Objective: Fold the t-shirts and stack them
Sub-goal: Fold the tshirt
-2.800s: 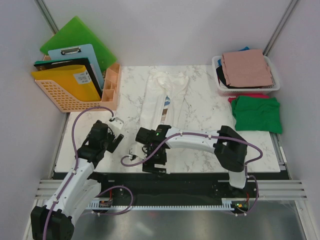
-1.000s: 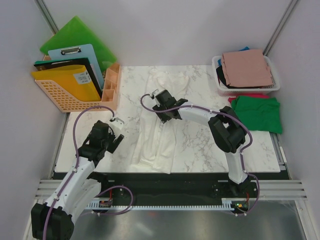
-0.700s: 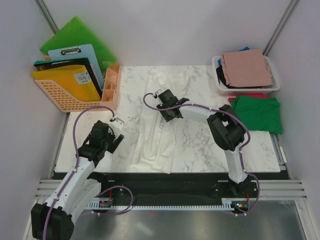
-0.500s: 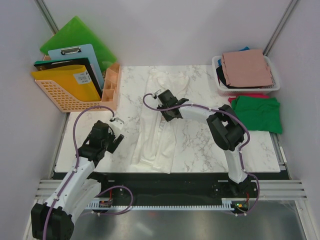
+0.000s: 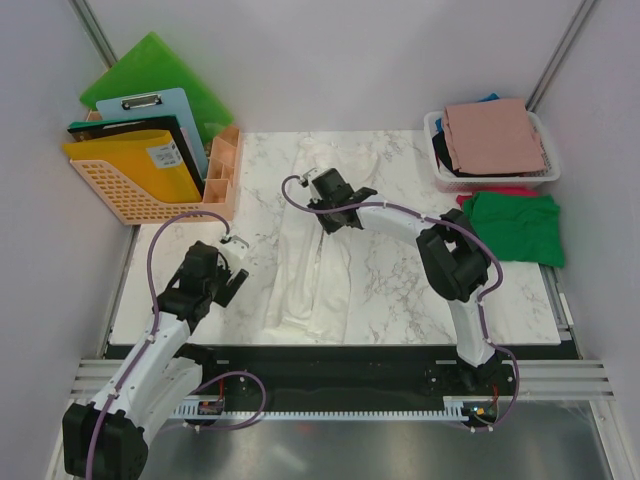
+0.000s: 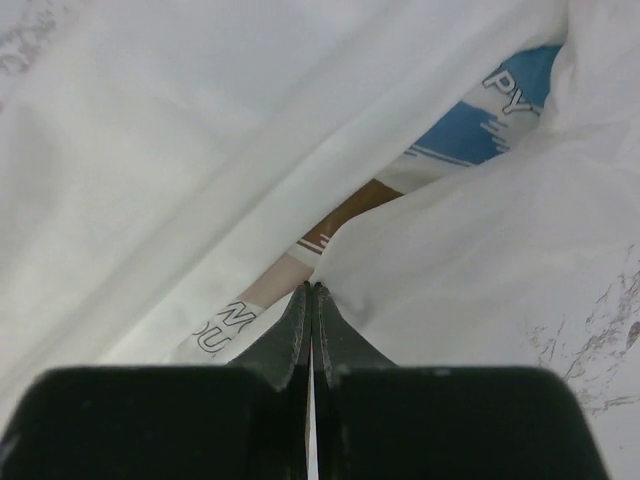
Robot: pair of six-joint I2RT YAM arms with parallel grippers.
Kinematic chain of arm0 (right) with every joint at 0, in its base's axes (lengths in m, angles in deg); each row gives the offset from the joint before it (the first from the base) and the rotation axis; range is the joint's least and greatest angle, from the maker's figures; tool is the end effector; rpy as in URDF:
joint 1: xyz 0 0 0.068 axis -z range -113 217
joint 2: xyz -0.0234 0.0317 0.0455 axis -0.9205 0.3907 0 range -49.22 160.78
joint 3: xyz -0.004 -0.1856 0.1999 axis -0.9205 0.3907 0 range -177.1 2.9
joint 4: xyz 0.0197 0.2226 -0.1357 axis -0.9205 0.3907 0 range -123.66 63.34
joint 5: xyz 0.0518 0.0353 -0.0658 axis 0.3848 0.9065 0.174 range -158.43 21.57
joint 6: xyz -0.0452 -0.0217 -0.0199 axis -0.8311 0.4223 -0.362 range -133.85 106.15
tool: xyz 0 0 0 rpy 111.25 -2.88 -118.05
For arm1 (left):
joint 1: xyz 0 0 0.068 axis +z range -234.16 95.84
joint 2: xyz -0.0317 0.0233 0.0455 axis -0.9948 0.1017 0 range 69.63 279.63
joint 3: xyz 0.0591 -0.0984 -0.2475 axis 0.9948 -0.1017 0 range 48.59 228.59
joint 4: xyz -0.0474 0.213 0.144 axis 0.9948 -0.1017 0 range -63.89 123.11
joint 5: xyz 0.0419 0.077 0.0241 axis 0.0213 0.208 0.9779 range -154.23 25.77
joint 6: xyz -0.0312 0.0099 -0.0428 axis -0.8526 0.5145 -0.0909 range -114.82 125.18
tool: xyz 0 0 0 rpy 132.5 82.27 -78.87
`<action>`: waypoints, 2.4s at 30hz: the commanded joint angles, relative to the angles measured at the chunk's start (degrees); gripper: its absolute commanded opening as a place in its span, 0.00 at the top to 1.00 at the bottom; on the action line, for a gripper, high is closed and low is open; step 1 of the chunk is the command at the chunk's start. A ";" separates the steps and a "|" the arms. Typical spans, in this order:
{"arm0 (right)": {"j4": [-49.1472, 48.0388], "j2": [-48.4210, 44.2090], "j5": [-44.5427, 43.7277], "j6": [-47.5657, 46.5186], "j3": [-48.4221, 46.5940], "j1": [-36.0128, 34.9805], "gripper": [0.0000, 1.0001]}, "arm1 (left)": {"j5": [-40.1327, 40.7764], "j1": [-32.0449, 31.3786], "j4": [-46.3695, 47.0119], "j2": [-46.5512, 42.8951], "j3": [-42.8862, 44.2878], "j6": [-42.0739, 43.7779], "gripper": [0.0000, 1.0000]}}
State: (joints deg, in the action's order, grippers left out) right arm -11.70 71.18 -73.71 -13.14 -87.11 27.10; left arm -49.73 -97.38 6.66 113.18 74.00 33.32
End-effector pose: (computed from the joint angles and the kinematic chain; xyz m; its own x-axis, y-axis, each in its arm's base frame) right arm 0.3566 0.2940 0.1824 -0.6147 -0.4980 -0.6116 -0.5881 0.8062 -0.0653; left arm 0.1552 -0.0272 0.2000 -0.5801 0.6052 -0.5451 0.3644 0.7914 0.4908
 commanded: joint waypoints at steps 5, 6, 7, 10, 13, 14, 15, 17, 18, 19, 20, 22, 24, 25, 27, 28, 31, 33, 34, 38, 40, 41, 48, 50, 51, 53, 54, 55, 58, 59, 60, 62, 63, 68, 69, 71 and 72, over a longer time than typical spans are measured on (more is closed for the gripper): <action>0.98 1.33 2.11 0.87 -7.01 -1.06 1.00 | -0.53 0.20 1.67 -0.40 0.08 -0.90 0.00; 1.25 1.85 3.07 0.87 -7.80 -1.23 0.97 | -0.61 0.20 1.59 -0.22 0.08 -0.89 0.00; 1.86 2.90 3.52 0.78 -8.33 -1.23 0.94 | -0.62 0.20 1.67 -0.13 0.17 -0.81 0.00; 4.57 5.01 5.10 -0.09 -10.79 -1.23 0.63 | -0.70 0.20 1.50 -0.04 0.08 -0.81 0.00; 5.90 5.11 6.50 -1.66 -10.80 -1.32 0.33 | -0.88 0.20 1.50 0.04 -0.01 -0.81 0.00; 5.91 4.67 6.60 -1.94 -10.18 -1.23 0.32 | -0.97 0.20 1.58 0.04 -0.01 -0.72 0.00; 5.82 4.15 6.51 -2.20 -8.61 -1.23 0.31 | -0.97 0.20 1.50 0.04 -0.01 -0.81 0.00; 3.28 1.17 5.99 -2.38 -5.71 -1.32 0.30 | -0.97 0.20 1.41 0.04 0.08 -0.81 0.00; 1.79 -0.41 5.63 -2.29 -1.95 -1.23 0.30 | -0.97 0.20 1.41 0.13 0.08 -0.81 0.00; -1.01 -4.17 3.89 -2.21 -0.09 -1.15 0.30 | -0.97 0.20 1.41 -0.04 0.08 -0.81 0.00; -2.17 -6.30 2.65 -2.20 1.76 -1.23 0.30 | -0.88 0.20 1.41 -0.22 0.08 -0.81 0.00; -6.02 -13.21 0.63 -2.82 7.29 -1.23 0.29 | -0.97 0.21 1.32 -0.31 0.08 -0.81 0.00; -6.92 -17.37 -1.66 -4.57 10.82 -1.23 0.24 | -0.97 0.29 1.32 -0.13 0.08 -0.81 0.00; -5.88 -20.26 -2.71 -4.84 11.35 -1.23 0.17 | -0.97 0.21 1.23 0.04 0.17 -0.81 0.00; -3.51 -22.48 -4.64 -5.54 11.80 -1.15 0.06 | -1.05 0.20 1.15 0.13 0.17 -0.81 0.00; -0.63 -22.75 -5.00 -5.54 11.71 -0.97 0.02 | -1.14 0.20 1.23 0.04 0.17 -0.81 0.00; 2.81 -20.92 -3.52 -5.02 11.01 1.66 0.02 | -1.32 0.20 1.32 0.04 0.17 -0.81 0.00; 6.41 -14.80 2.43 -3.18 5.25 5.77 0.02 | -1.41 0.20 1.23 0.22 0.26 -0.81 0.00; 10.61 -12.06 5.08 -2.04 2.25 7.28 0.02 | -1.41 0.20 1.23 0.22 0.26 -0.63 0.00; 16.71 0.08 4.23 -1.15 -14.87 10.45 0.02 | -0.97 0.20 0.62 0.05 0.52 -0.72 0.00; 18.99 5.71 2.39 -1.50 -19.56 10.63 0.02 | -0.79 0.21 0.01 -0.31 0.78 -0.81 0.00; 19.52 7.20 1.25 -1.85 -23.41 10.72 0.02 | -0.79 0.20 -0.17 -0.66 0.78 -0.81 0.00; 19.09 14.86 -3.51 -3.79 -34.96 11.77 0.02 | -1.32 0.20 -0.61 -0.66 0.78 -0.72 0.00; 18.57 15.74 -4.99 -3.79 -36.97 12.21 0.02 | -1.67 0.20 -0.52 -0.40 0.78 -0.72 0.00; 18.21 16.79 -5.70 -4.05 -37.77 12.48 0.02 | -1.76 0.20 -0.52 -0.13 0.87 -0.72 0.00; 18.30 17.85 -7.11 -3.70 -39.61 13.26 0.02 | -1.85 0.20 -0.44 -0.13 0.87 -0.72 0.00; 18.04 18.29 -7.11 -3.26 -39.71 13.53 0.02 | -1.67 0.29 -0.52 -0.31 0.87 -0.72 0.00; 17.95 18.29 -7.11 -2.91 -39.80 13.88 0.02 | -1.58 0.29 -0.52 -0.31 0.78 -0.72 0.00; 17.42 18.03 -7.11 -3.69 -38.92 14.41 0.02 | -1.84 0.20 -0.44 -0.75 0.52 -0.54 0.00; 17.25 18.20 -7.90 -4.05 -39.00 14.41 0.02 | -2.02 0.20 -0.44 -0.66 0.52 -0.54 0.00; 16.90 18.90 -8.78 -4.40 -39.27 14.50 0.02 | -2.11 0.20 -0.44 -0.57 0.61 -0.54 0.00; 17.15 20.57 -8.96 -4.32 -40.67 15.02 0.02 | -2.29 0.20 -0.35 0.04 0.69 -0.54 0.00; 17.33 21.01 -7.13 -4.14 -41.02 15.29 0.02 | -2.29 0.20 -0.52 0.22 0.78 -0.54 0.00; 14.26 21.02 -4.04 -1.77 -37.87 16.78 0.02 | -2.11 0.20 -0.44 -0.04 0.69 -0.46 0.00; 11.99 20.67 -2.99 -1.50 -36.91 16.96 0.02 | -2.11 0.20 -0.52 0.04 0.61 -0.54 0.00; 10.83 20.23 -0.62 -1.06 -35.67 17.14 0.02 | -2.11 0.20 -0.52 0.04 0.52 -0.37 0.00; 10.48 20.40 0.26 -0.89 -35.67 17.14 0.02 | -2.20 0.20 -0.44 0.13 0.43 -0.37 0.00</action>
State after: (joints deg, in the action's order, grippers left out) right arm 3.12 92.86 -77.14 -15.94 -123.16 43.93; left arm -51.06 -97.38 5.50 113.40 74.00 33.32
